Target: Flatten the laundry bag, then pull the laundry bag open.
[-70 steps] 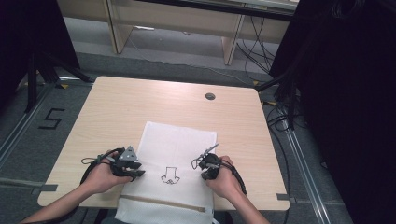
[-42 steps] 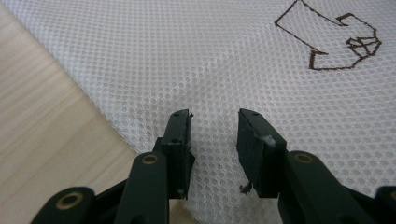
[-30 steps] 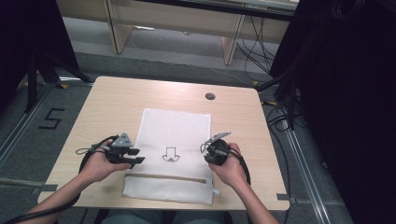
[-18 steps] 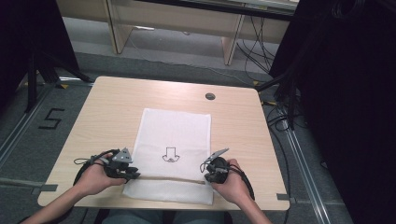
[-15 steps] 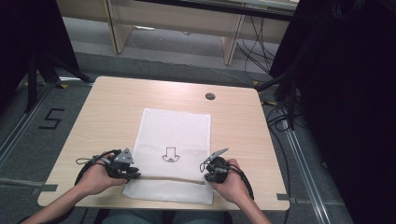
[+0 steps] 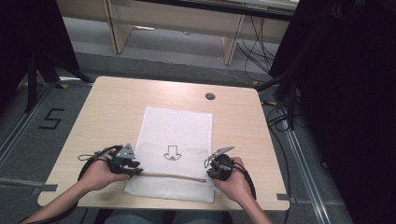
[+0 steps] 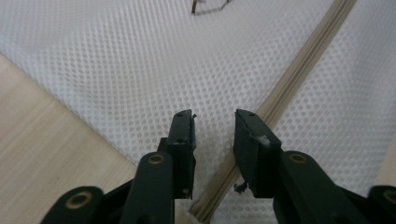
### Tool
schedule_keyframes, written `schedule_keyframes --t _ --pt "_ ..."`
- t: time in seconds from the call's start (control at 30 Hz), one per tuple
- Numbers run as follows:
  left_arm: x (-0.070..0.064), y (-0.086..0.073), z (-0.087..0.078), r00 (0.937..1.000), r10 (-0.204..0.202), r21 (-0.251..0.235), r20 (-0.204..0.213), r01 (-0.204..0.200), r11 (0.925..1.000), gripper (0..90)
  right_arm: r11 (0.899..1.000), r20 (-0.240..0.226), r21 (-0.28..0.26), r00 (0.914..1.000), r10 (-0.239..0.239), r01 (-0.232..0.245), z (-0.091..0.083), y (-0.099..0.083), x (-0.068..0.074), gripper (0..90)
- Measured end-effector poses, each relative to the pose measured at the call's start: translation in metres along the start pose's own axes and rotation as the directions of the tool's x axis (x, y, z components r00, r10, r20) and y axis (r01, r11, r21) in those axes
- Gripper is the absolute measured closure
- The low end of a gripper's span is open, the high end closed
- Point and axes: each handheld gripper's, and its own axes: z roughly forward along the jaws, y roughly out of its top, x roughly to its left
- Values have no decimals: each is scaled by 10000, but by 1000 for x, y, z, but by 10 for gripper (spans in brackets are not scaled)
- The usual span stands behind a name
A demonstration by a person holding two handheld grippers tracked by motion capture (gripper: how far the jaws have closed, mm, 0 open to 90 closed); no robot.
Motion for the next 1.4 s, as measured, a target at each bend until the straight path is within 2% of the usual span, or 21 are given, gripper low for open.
schedule_keyframes --t 0.2,0.23,0.3,0.37,0.43,0.47,0.53,0.67,0.7,0.8,0.9,0.93,0.97,1.0,1.03,1.07,1.13,1.27,1.3,1.33,1.4 --pt "-1 2 -3 9996 -255 -300 94 258 9992 586 9981 319 -624 9995 47 -27 -11 -9 -10 690" --pt "-1 2 -2 9993 -340 -304 172 345 9989 582 9948 462 -1014 9989 55 -8 -9 -11 -11 668" --pt "-3 3 -1 9989 -440 -397 147 445 9982 573 9963 252 -790 9990 374 -353 -13 -11 -11 640" --pt "-3 4 -2 9997 -206 -451 96 210 9988 564 9959 208 -815 9989 417 -399 -13 -11 -10 618" --pt "-4 5 -3 9999 -156 -456 -3 156 9988 552 9949 289 -985 9993 228 -198 -13 -11 -10 602" --pt "-7 5 -2 9983 -571 -692 105 577 9959 546 9934 145 -1059 9988 459 -441 -14 -10 -8 597" --pt "-7 6 -4 9992 -396 -635 91 401 9972 524 9829 -273 -1541 9949 975 -1006 -15 -10 -6 572" --pt "-11 8 -2 9999 -155 -685 -40 152 9975 453 9806 -149 -1715 9955 936 -947 -20 -11 -6 528" --pt "-13 9 -1 9996 -294 -740 47 297 9968 446 9806 -276 -1562 9930 1151 -1180 -21 -12 -5 529" --pt "-16 13 3 9995 -299 -898 85 305 9955 433 9813 -584 -1624 9938 945 -1029 -20 -15 -7 614" --pt "-19 15 6 9999 18 -896 146 -5 9960 454 9839 -440 -1739 9985 333 -404 -21 -14 -9 719" --pt "-21 16 8 9998 -14 -1013 177 32 9948 458 9821 -369 -1827 9985 402 -463 -20 -13 -8 744" --pt "-21 17 8 9997 141 -968 219 -119 9952 463 9886 -446 -1436 9983 388 -449 -23 -12 -8 772" --pt "-23 18 8 9996 173 -1097 233 -147 9939 469 9893 -358 -1436 9991 205 -254 -22 -13 -9 804" --pt "-24 19 8 9996 234 -1033 153 -217 9944 474 9882 -352 -1462 9985 414 -461 -21 -15 -7 833" --pt "-25 19 8 9993 292 -1125 237 -263 9933 479 9929 -286 -1177 9995 139 -172 -23 -16 -8 854" --pt "-29 18 10 9991 205 -1165 374 -161 9931 489 9949 -229 -1009 9997 60 -83 -25 -18 -5 882" --pt "-34 18 12 9968 656 -1002 452 -608 9931 495 9916 -194 -1237 9990 -402 375 -25 -19 0 900" --pt "-35 19 12 9964 664 -1012 535 -608 9930 496 9962 -242 -752 9987 -451 432 -27 -17 2 900" --pt "-35 19 12 9964 664 -1012 535 -608 9930 497 9986 -445 -524 9989 -114 91 -28 -16 5 900" --pt "-38 21 13 9959 763 -1089 480 -707 9915 499 9990 -437 -384 9988 -240 223 -24 -16 6 900"
